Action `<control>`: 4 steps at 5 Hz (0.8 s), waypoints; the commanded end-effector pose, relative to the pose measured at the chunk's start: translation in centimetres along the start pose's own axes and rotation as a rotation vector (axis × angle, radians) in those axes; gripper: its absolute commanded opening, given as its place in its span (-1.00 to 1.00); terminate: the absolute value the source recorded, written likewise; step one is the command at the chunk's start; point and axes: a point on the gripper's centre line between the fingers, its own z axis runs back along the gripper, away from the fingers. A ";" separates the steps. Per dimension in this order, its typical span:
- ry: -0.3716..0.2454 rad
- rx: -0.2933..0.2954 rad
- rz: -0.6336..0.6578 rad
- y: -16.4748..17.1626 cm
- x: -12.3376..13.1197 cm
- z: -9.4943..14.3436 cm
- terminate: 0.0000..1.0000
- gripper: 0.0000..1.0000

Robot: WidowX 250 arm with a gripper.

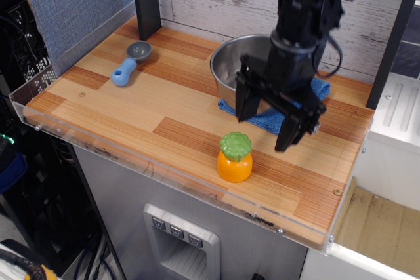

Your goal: Place the pepper jar next to the pan

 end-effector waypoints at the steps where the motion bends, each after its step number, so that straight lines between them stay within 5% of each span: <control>1: 0.045 0.007 -0.052 0.0 0.1 -1.2 -1.00 1.00; 3: 0.062 0.016 -0.083 -0.2 -0.8 -1.1 -1.00 1.00; 4: -0.037 0.057 -0.108 -0.6 -2.0 0.6 -1.00 1.00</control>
